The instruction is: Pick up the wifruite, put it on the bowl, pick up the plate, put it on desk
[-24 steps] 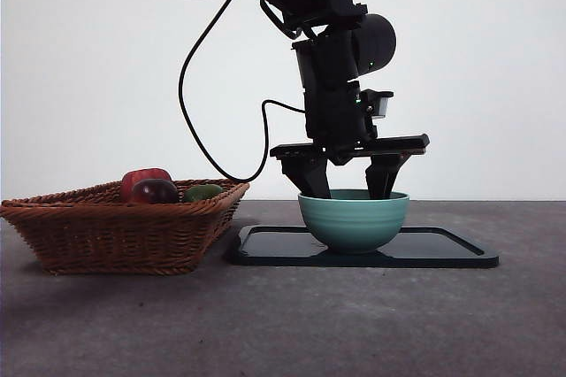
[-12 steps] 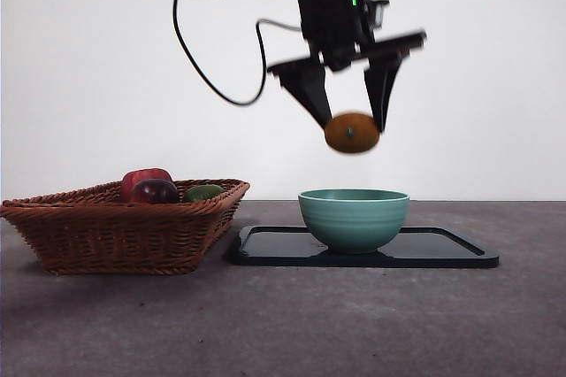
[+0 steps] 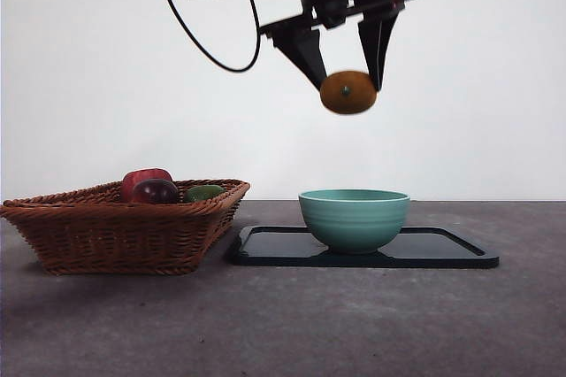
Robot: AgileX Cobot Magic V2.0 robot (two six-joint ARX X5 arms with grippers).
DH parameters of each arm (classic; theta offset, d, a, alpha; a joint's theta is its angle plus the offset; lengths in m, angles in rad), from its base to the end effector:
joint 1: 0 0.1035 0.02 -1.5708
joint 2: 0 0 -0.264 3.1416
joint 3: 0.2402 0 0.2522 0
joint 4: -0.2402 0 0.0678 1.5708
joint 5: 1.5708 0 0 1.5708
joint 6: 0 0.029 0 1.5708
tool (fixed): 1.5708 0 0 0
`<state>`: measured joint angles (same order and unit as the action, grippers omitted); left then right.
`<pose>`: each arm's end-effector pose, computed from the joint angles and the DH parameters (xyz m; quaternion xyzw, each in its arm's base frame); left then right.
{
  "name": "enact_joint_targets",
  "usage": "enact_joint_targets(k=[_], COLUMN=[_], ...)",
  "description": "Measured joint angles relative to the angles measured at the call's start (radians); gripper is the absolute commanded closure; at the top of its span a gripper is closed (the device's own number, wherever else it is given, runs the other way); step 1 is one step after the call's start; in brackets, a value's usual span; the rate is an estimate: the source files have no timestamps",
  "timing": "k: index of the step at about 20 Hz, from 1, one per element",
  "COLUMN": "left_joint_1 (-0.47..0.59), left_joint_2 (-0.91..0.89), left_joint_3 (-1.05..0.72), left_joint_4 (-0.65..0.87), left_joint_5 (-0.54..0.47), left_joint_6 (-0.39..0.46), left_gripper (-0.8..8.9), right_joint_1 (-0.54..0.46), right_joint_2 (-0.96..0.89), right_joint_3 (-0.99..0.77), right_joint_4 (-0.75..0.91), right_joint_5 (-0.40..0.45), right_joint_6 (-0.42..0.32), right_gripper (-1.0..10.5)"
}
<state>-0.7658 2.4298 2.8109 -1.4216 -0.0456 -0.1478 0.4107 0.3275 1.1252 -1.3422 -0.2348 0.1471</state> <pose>0.3425 -0.3275 0.3393 0.1357 0.4781 -0.2712 0.8243 -0.0208 -0.0017 0.3559 0.0436 0.2896 0.2850 0.9127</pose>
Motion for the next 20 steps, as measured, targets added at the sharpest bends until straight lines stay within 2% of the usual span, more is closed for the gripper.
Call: enact_joint_targets(k=[6, 11, 19, 20], left_joint_1=[-0.005, -0.007, 0.111, 0.13], left_joint_2=[-0.27, -0.489, -0.761, -0.796], left_joint_3=[-0.129, -0.481, -0.959, -1.037], left_joint_4=[-0.002, -0.002, 0.01, 0.064], left_joint_5=[-0.004, -0.106, -0.108, -0.108], left_joint_6=[0.0, 0.001, -0.003, -0.008], left_gripper=[5.12, 5.12, 5.11, 5.11], right_joint_1=[0.0, 0.0, 0.0, 0.0], right_joint_2=[0.0, 0.0, 0.0, 0.0], right_joint_3=[0.0, 0.0, 0.0, 0.0], right_joint_4=[0.0, 0.0, 0.0, 0.0], right_joint_5=[0.0, 0.0, 0.0, 0.0], right_joint_6=[0.0, 0.0, 0.0, 0.0], right_gripper=[4.0, 4.0, 4.0, 4.0])
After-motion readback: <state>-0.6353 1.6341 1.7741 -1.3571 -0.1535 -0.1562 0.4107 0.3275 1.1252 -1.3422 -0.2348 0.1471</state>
